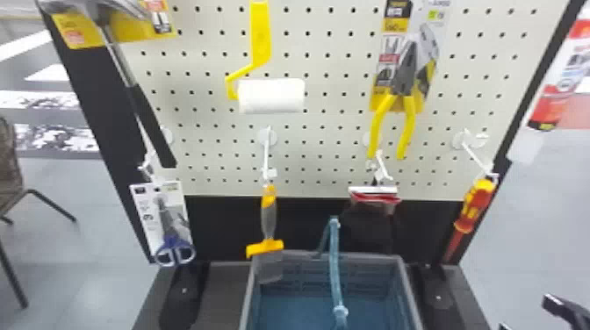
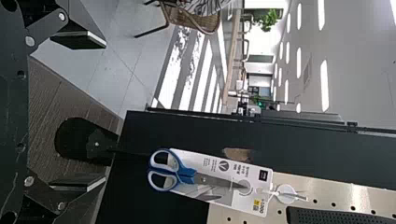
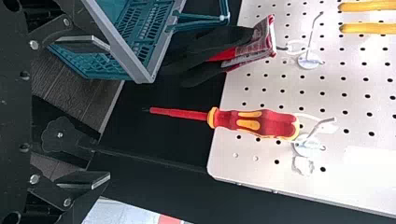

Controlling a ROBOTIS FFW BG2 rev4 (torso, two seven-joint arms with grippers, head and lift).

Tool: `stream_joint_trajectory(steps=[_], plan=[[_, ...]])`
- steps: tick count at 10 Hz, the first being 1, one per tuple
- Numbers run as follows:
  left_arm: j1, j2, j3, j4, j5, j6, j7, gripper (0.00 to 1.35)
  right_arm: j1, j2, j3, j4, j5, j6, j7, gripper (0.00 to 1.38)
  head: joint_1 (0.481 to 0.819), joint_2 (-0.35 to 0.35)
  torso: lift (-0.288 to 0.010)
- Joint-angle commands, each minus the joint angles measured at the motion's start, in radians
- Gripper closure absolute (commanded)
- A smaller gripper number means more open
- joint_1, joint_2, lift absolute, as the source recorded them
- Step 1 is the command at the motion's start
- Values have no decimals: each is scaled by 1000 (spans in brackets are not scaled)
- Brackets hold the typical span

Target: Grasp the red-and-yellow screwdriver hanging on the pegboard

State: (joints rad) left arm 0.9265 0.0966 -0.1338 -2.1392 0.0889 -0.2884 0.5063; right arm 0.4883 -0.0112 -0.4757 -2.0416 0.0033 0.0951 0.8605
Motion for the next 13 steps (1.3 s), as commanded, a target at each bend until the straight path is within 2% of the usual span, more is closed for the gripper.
stream_joint_trajectory(steps=[1,7,13], plan=[[0,0,0,-2,0,-2,0,275,0,3,-1,-4,4,0,0,314,549,0,-100],[4,0,2,-2,2,-6,0,272,15,8,-3,-9,-5,-43,-28,317,549,0,-100],[0,0,3,-2,0,0,0,272,-13,0,-3,-39,-22,5,-8,311,549,0,-100]])
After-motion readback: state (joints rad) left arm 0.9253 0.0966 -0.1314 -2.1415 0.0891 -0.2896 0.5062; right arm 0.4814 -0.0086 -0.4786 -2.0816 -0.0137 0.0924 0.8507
